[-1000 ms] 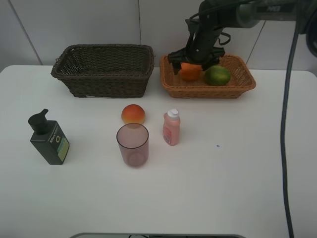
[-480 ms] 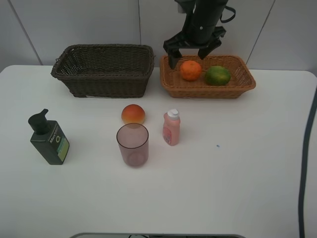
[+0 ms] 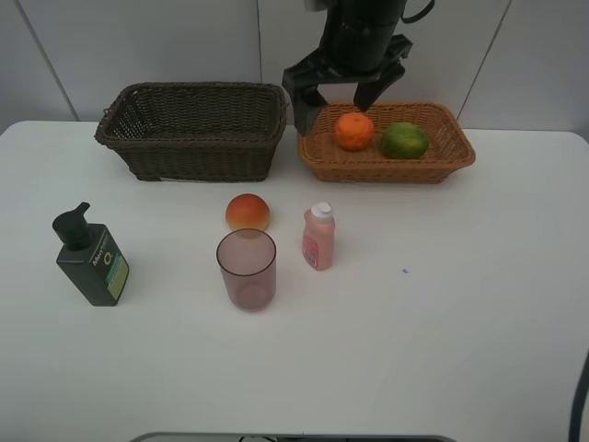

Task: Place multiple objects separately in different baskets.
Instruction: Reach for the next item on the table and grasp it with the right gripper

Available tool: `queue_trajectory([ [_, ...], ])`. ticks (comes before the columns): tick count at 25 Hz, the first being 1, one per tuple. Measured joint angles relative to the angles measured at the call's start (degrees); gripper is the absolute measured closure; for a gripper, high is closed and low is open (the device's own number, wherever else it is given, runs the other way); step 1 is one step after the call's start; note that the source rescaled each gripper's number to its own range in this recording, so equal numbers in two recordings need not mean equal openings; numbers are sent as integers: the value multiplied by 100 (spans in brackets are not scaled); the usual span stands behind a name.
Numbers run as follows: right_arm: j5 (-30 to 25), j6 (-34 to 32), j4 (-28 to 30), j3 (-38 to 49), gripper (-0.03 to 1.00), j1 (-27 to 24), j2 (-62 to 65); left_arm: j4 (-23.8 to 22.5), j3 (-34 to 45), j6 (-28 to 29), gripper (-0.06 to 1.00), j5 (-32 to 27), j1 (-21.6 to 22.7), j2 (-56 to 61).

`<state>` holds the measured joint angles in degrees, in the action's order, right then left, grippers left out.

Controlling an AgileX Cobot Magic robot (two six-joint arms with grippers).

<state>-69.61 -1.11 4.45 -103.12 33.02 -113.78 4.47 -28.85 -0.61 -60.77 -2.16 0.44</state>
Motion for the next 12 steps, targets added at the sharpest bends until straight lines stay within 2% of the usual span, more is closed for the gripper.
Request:
queue_trajectory([
  [5,121,-141,19,1200,6,202,520,0,0,0,-5,0,0,0],
  [12,840,-377,-93,2288,6,527,789,0,0,0,-5,0,0,0],
])
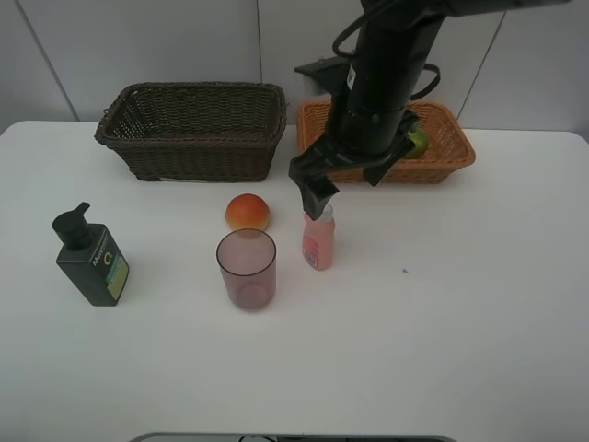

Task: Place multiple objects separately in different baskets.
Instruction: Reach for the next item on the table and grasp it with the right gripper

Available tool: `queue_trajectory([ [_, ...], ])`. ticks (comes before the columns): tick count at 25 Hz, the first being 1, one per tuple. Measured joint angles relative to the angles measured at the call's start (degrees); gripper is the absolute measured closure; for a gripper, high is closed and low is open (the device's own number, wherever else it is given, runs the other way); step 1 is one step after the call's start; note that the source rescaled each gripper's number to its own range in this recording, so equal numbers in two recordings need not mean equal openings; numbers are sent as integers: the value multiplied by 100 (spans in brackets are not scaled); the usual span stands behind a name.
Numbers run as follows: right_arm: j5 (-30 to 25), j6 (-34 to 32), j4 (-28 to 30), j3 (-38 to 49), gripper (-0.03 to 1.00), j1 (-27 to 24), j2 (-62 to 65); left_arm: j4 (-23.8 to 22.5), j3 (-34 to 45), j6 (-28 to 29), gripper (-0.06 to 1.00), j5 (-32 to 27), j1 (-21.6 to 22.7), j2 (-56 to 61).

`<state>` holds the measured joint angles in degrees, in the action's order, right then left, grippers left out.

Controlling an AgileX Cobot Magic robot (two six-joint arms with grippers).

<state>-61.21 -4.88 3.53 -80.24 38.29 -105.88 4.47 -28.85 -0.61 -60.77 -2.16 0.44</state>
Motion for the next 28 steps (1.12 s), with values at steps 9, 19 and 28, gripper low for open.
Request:
queue_trajectory([
  [9,780,-176,111,249,6,130,-5,0,0,0,-5,0,0,0],
  [19,863,-220,332,249,6,130,-181,0,0,0,-5,0,0,0],
  [28,1086,-220,332,249,6,64,-575,0,0,0,-5,0,0,0],
])
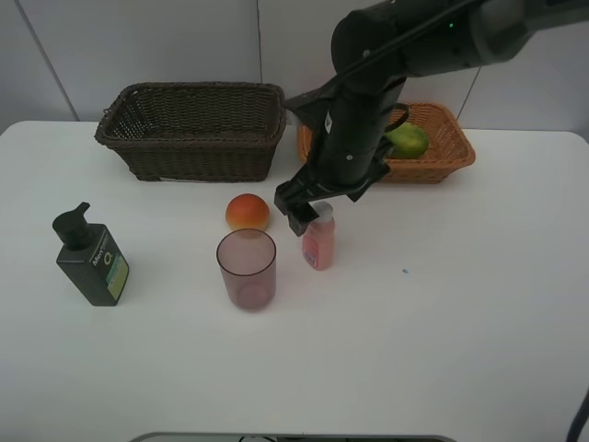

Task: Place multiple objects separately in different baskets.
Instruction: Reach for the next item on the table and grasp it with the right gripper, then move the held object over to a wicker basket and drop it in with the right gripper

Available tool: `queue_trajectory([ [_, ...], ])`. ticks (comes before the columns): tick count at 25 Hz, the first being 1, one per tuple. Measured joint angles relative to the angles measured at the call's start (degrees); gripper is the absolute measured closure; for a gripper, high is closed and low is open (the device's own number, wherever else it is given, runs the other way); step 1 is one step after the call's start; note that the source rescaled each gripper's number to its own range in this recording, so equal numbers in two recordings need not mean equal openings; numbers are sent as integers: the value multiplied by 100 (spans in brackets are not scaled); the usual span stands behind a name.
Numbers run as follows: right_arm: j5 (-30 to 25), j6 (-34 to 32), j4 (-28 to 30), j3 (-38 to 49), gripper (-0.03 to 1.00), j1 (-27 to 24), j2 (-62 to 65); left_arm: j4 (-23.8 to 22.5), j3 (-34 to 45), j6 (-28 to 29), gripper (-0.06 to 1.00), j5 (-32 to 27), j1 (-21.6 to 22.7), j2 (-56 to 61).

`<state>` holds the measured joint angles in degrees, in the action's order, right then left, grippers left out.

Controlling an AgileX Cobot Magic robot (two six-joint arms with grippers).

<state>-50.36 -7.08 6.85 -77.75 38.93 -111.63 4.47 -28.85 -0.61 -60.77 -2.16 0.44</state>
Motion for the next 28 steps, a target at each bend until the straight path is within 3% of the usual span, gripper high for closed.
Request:
queue_trajectory([
  [7,153,0,11,0,9,-10,-254,0,0,0,-5,0,0,0],
  [12,161,0,11,0,21,-10,-338,0,0,0,-5,0,0,0],
  [14,161,0,11,0,35,-10,-338,0,0,0,-5,0,0,0],
  [15,174,5,11,0,47,-10,-338,0,0,0,-5,0,0,0],
  [18,179,5,4,0,97,-10,-342,0,0,0,-5,0,0,0],
  [28,179,5,17,0,95,-10,-349,0,0,0,-5,0,0,0],
])
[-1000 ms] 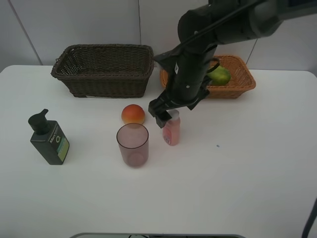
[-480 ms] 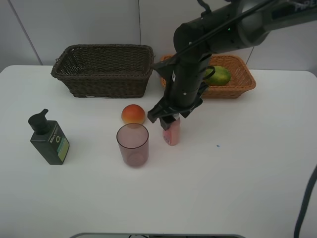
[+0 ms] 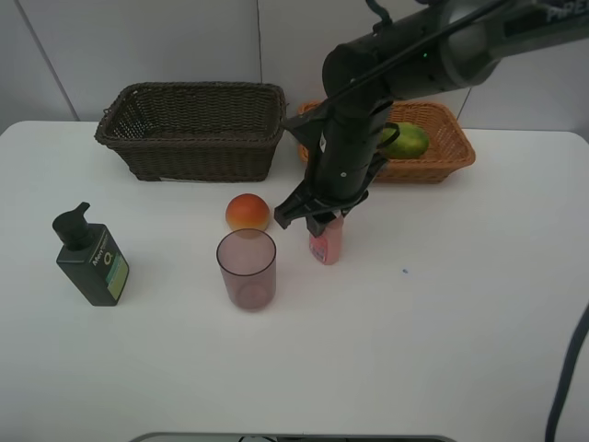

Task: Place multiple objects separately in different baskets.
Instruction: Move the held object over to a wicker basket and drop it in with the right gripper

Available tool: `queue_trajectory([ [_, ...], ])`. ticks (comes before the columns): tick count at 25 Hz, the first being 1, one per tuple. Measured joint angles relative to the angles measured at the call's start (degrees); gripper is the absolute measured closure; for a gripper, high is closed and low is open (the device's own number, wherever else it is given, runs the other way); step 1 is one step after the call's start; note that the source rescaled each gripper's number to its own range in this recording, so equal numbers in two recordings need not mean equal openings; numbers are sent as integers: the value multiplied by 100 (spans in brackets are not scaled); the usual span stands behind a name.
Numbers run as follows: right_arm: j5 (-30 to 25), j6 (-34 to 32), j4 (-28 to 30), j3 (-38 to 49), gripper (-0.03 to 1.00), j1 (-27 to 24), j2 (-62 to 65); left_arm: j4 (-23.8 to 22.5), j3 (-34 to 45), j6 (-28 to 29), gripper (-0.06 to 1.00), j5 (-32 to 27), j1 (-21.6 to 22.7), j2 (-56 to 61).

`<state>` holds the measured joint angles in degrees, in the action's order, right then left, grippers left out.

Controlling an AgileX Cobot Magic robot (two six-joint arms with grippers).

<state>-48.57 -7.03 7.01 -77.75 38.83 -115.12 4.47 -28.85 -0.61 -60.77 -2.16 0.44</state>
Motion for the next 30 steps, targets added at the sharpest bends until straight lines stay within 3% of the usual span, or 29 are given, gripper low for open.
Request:
queue_trajectory([
  [15,-225,0,-124,-419,95,0,200,0,0,0,-5,0,0,0],
  [22,-760,0,-107,-1530,95,0,253,0,0,0,-5,0,0,0],
  [30,-873,0,110,-3393,95,0,-147,0,0,0,-5,0,0,0],
])
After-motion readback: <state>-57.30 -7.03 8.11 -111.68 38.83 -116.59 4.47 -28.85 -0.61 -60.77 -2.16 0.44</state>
